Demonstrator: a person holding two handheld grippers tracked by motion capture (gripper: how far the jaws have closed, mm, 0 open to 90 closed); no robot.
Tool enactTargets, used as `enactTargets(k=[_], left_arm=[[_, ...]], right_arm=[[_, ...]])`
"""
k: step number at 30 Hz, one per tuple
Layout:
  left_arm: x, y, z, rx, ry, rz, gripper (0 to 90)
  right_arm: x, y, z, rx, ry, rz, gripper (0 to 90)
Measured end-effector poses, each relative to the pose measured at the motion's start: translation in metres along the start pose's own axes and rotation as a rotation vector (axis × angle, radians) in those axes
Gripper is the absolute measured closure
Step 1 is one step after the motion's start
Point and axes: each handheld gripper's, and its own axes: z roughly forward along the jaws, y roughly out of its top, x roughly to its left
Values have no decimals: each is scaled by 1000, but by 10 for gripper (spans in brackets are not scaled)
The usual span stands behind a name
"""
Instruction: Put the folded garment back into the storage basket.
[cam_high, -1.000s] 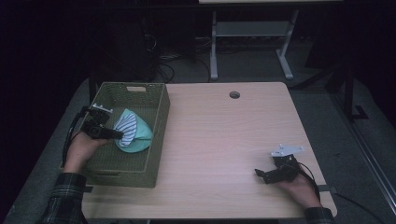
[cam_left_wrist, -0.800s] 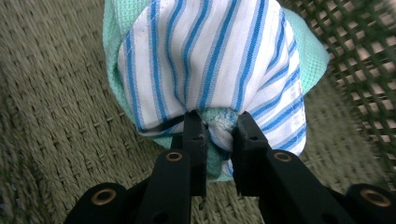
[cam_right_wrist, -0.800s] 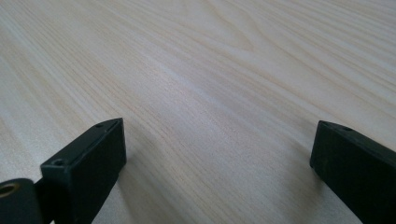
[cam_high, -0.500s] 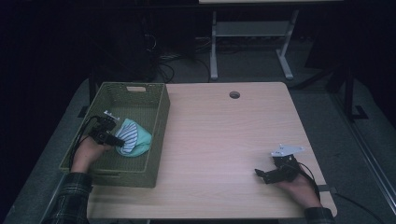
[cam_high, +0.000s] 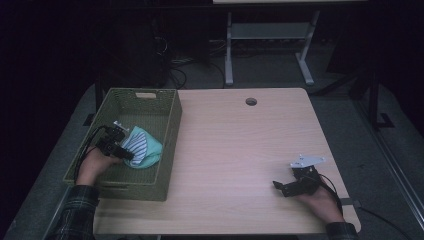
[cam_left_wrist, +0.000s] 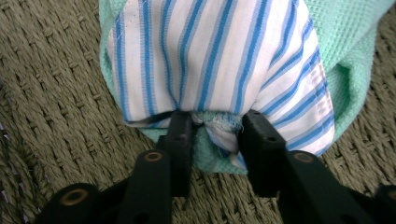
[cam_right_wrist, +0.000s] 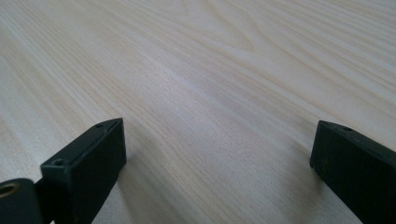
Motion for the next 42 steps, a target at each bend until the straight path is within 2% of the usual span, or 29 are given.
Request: enactTargets(k=[1, 5, 9, 11, 14, 18, 21, 22, 25, 26, 27, 28, 30, 36, 39, 42], left_arm=[[0, 0, -1, -5, -3, 2, 612], [2, -1, -4, -38, -6, -3, 466], [3, -3, -9, -73, 1, -7, 366], [2, -3, -13, -95, -1, -7, 344], [1, -1, -21, -137, -16, -13, 247], [0, 0, -28, -163, -13, -22, 183], [-3, 2, -38, -208, -18, -22, 177], [-7, 4, -43, -236, -26, -15, 176], [-12, 7, -48, -257, -36, -7, 176], [-18, 10, -53, -281, -43, 1, 176], [-18, 10, -53, -281, -43, 1, 177], [-25, 14, -58, -305, -48, 15, 176], [-29, 16, -61, -313, -56, 22, 176], [-57, 30, -77, -370, -79, 82, 177], [-68, 37, -79, -393, -103, 104, 177], [-76, 40, -79, -399, -108, 125, 177]], right_arm=[[0, 0, 0, 0, 0, 0, 33], [0, 0, 0, -1, 0, -1, 34], [0, 0, 0, -1, 0, 0, 33], [0, 0, 0, -1, 0, 0, 34], [0, 0, 0, -1, 0, 0, 33], [0, 0, 0, -1, -1, 0, 33], [0, 0, 0, 0, 0, 0, 33], [0, 0, 0, 0, -1, 0, 33], [0, 0, 0, 0, -1, 0, 33], [0, 0, 0, 0, -1, 0, 33], [0, 0, 0, 0, -1, 0, 33], [0, 0, 0, 0, -1, 0, 33], [0, 0, 0, 0, -1, 0, 33], [0, 0, 0, 0, 0, 0, 33], [0, 0, 0, 0, -1, 0, 33], [0, 0, 0, -1, -1, 0, 34]])
